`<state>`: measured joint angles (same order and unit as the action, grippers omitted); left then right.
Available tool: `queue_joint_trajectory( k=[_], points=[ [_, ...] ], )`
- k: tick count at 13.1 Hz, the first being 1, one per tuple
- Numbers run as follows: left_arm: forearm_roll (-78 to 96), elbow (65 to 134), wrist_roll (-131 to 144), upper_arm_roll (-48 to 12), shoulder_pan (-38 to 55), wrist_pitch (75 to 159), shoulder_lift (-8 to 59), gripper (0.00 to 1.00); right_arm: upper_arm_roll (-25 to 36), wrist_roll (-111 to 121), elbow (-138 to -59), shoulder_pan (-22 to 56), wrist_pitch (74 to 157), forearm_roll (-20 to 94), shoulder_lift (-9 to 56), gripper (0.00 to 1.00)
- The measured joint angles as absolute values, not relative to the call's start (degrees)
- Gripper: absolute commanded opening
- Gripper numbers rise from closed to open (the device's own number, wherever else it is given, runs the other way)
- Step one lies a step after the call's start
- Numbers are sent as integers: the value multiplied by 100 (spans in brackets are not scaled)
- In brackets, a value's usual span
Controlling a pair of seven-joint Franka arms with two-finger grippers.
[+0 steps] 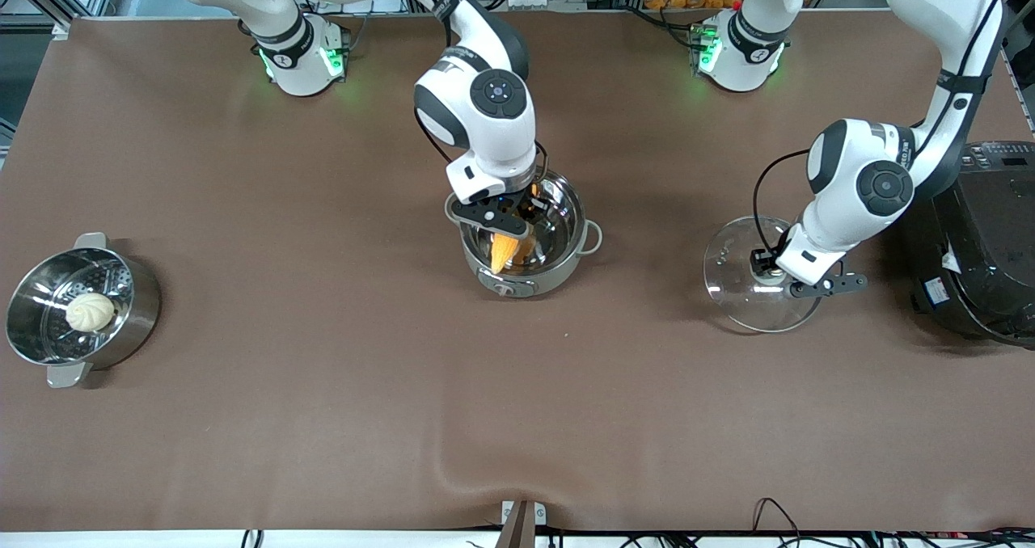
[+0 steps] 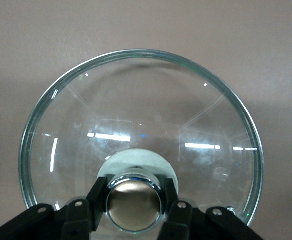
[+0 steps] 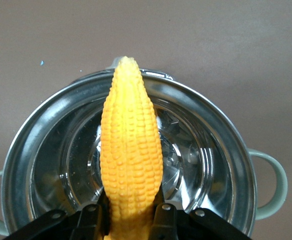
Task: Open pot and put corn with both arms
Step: 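Lower the corn into the pot and open the right gripper, then set the lid on the table with the left gripper while the right gripper withdraws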
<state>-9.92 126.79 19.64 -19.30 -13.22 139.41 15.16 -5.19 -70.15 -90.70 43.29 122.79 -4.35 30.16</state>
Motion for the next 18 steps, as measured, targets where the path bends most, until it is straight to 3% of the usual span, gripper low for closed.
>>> queue_joint_trajectory(
  k=[1, 2, 3, 5, 6, 7, 8, 11, 14, 18],
  points=[
    [-992, 12741, 1963, -1929, -1346, 14028, 1549, 0, -518, -7015, -9070, 4332, 12270, -438, 3015, 77],
    [-992, 12777, 1963, -1929, -1365, 14112, 1598, 0, -511, -7016, -9070, 4331, 12260, -438, 3016, 93],
    [-992, 12795, 1962, -1927, -1375, 14211, 1667, 0, -504, -7018, -9070, 4332, 12251, -438, 3016, 100],
    [-992, 12816, 1962, -1925, -1378, 14419, 1842, 0, -464, -7023, -9065, 4330, 12249, -440, 3016, 100],
    [-992, 12816, 1962, -1924, -1378, 14481, 1926, 9, -441, -7022, -9053, 4320, 12245, -442, 3012, 100],
    [-1024, 12815, 1960, -1925, -1377, 14502, 1976, 66, -417, -6990, -9029, 4287, 12169, -451, 2991, 100],
    [-1146, 12815, 1960, -1930, -1374, 14502, 1980, 100, -390, -6870, -8973, 4221, 11935, -456, 2933, 100],
    [-1507, 12751, 1960, -1932, -1375, 14535, 1981, 100, -344, -5906, -8831, 3594, 10928, -455, 2419, 100],
    [-1533, 12431, 1960, -1935, -1379, 14524, 1779, 100, -327, -4341, -8837, 2522, 10482, -215, 1809, 100],
    [-1535, 11662, 1944, -1986, -1369, 13483, 1122, 100, -316, -2415, -9058, 1304, 10256, 213, 1197, 100]
  ],
)
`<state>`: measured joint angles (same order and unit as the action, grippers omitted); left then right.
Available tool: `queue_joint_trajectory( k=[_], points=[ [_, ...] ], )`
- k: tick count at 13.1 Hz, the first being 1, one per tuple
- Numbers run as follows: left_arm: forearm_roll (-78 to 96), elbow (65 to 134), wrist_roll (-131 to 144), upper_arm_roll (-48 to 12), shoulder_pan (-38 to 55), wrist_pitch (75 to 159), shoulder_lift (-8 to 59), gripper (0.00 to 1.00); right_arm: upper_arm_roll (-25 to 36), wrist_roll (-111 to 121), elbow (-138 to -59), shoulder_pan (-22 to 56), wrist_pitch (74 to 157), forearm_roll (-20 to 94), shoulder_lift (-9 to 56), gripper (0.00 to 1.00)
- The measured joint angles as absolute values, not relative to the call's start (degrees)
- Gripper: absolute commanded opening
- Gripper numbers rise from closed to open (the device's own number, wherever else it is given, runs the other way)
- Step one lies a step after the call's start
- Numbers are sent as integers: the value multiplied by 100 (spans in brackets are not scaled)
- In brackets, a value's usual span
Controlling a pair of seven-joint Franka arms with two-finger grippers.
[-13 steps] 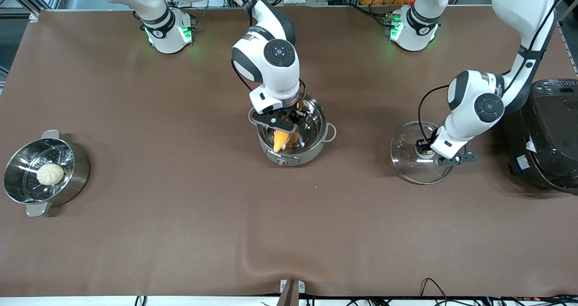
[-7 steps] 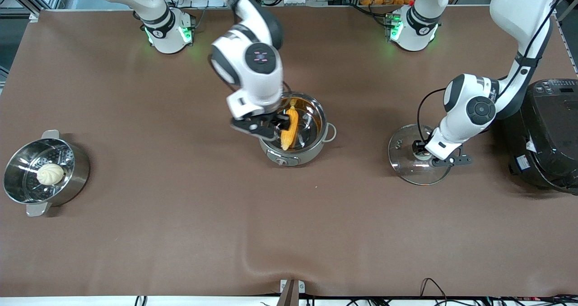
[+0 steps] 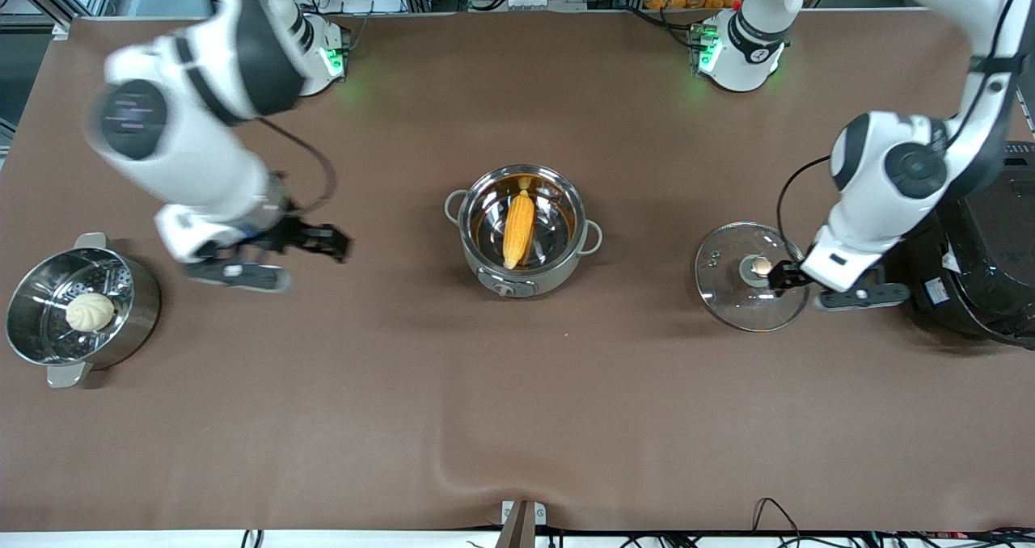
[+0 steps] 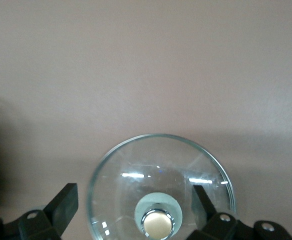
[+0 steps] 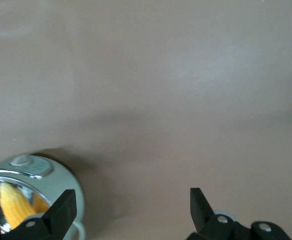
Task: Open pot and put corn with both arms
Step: 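Set the lid on the table with the left gripper while the right gripper withdraws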
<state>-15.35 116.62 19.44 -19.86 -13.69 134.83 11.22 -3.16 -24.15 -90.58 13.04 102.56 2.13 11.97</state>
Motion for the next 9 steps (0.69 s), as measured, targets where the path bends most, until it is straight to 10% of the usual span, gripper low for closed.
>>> queue_joint_trajectory(
  k=[9],
  points=[
    [-1174, 9470, 1765, -2281, -1346, 11310, 1023, 100, -320, -1014, -8316, -238, 8579, 225, 281, 100]
  ],
)
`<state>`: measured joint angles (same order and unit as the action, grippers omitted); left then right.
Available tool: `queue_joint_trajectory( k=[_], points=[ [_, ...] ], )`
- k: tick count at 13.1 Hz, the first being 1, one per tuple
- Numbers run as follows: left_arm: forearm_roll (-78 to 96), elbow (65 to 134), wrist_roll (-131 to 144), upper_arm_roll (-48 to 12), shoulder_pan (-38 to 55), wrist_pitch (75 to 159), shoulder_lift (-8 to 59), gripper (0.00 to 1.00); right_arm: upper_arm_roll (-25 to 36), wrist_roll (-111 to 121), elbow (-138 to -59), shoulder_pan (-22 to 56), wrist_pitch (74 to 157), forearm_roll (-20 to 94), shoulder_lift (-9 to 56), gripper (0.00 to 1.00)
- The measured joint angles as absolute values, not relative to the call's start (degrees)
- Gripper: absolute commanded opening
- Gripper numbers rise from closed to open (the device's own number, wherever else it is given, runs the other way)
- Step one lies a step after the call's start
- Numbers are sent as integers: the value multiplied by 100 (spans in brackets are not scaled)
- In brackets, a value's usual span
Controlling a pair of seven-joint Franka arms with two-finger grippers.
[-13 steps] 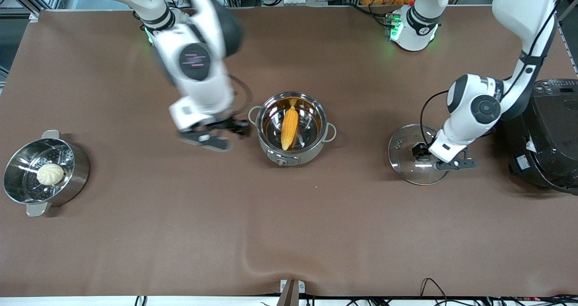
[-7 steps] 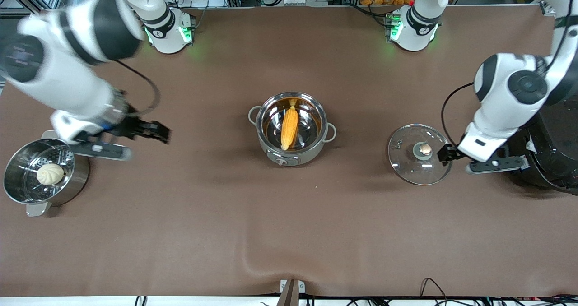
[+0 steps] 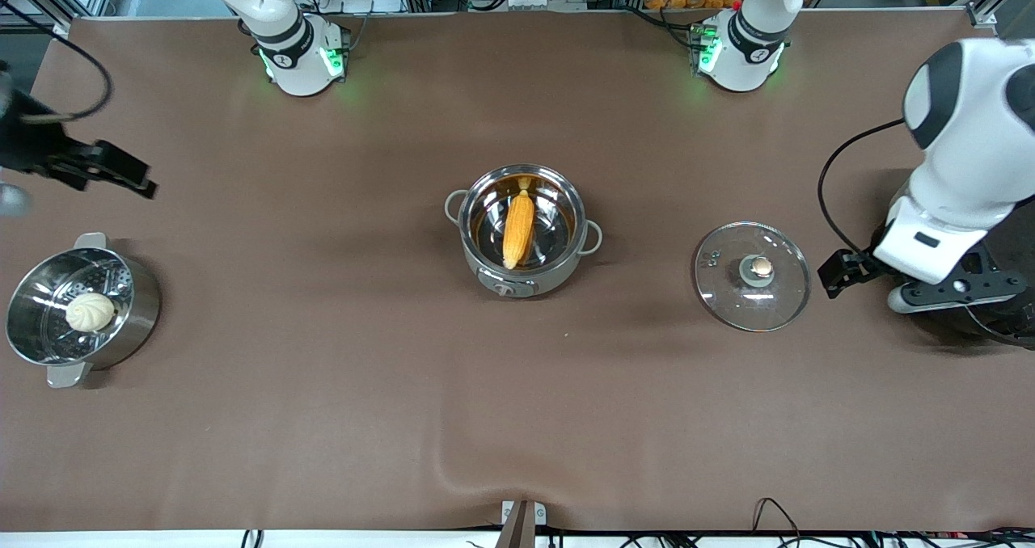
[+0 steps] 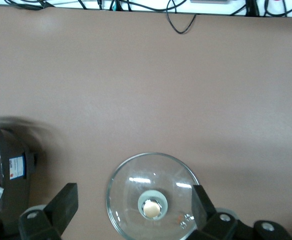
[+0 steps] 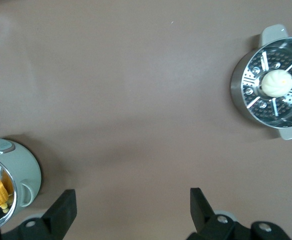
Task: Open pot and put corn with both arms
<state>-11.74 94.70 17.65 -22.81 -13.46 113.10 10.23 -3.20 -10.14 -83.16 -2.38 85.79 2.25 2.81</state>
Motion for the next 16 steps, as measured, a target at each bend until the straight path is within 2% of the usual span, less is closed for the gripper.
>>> queue_joint_trajectory(
  k=[2, 5, 8, 10, 16],
  points=[
    [-1008, 8970, 1598, -2285, -1349, 10682, 1021, 100, -321, -846, -8240, -421, 8517, 227, 286, 100],
    [-487, 8603, 1165, -2158, -1308, 10226, 931, 100, -322, -604, -8094, -554, 8170, 228, 289, 100],
    [-183, 8522, 897, -961, -299, 9637, 507, 100, -323, -416, -8055, -577, 7919, 194, 293, 100],
    [-96, 8521, 868, -530, 49, 9270, 224, 100, -322, -224, -8054, -606, 7733, 80, 296, 100],
    [-93, 8636, 831, -488, 85, 8841, 114, 100, -327, 151, -8053, -644, 7636, -39, 298, 100]
  ],
)
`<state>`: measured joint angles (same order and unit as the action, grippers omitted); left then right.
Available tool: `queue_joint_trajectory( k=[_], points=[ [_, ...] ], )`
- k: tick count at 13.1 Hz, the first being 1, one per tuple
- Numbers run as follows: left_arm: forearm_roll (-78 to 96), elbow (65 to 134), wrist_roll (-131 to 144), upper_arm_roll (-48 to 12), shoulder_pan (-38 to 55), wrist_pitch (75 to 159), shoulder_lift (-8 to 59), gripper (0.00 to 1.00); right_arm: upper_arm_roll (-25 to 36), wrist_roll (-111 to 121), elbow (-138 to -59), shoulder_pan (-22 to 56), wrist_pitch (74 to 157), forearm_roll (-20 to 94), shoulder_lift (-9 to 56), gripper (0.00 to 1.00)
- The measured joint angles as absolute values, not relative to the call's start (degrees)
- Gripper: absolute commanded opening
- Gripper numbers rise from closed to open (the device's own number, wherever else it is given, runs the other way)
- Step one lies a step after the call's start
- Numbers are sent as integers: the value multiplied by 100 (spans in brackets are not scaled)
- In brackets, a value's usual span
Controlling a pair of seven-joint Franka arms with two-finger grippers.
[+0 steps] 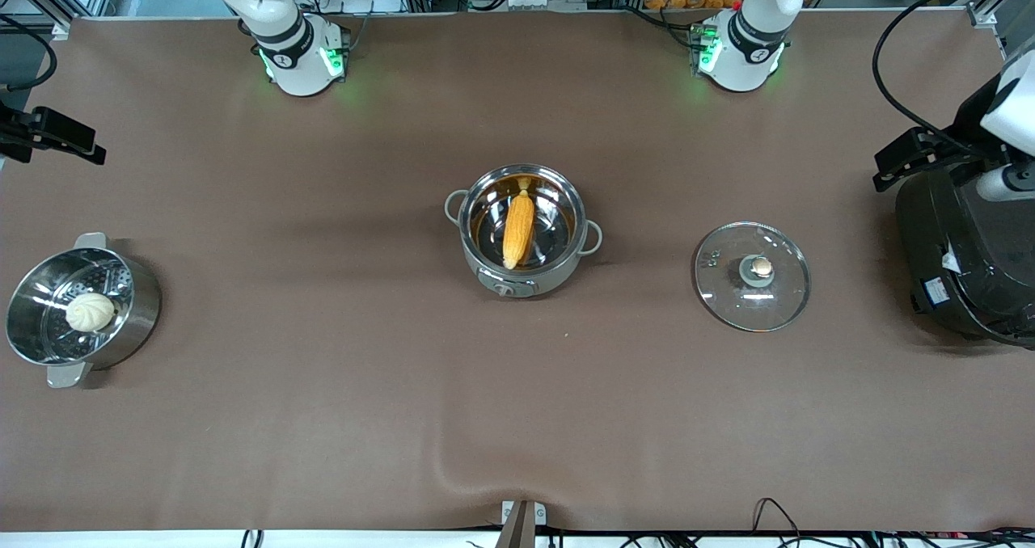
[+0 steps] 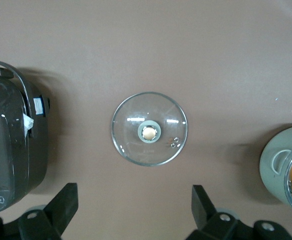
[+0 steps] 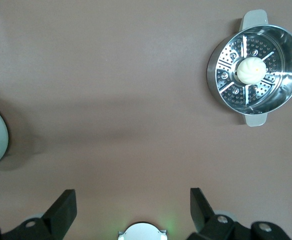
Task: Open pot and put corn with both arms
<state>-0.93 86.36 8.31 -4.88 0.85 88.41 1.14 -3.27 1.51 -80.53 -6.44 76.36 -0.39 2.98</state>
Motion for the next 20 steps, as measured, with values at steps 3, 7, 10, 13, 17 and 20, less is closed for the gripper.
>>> queue_joint_trajectory(
  k=[3, 7, 10, 13, 17, 20],
  points=[
    [-93, 8664, 601, -488, 111, 8686, 58, 100, -327, 163, -8046, -644, 7644, -45, 297, 100],
    [-93, 8668, 155, -434, 110, 8673, 17, 100, -328, 163, -8046, -644, 7830, -45, 301, 100],
    [-93, 8666, 144, -437, 120, 8673, -6, 100, -329, 167, -8046, -645, 7834, -45, 301, 100],
    [-93, 8665, 144, -441, 137, 8671, -9, 100, -329, 182, -8046, -645, 7834, -45, 302, 100],
    [-93, 8665, 144, -446, 138, 8650, -11, 100, -330, 184, -8046, -644, 7844, -45, 302, 100],
    [-93, 8665, 144, -448, 138, 8642, -13, 100, -330, 185, -8046, -645, 7994, -44, 304, 100]
  ],
)
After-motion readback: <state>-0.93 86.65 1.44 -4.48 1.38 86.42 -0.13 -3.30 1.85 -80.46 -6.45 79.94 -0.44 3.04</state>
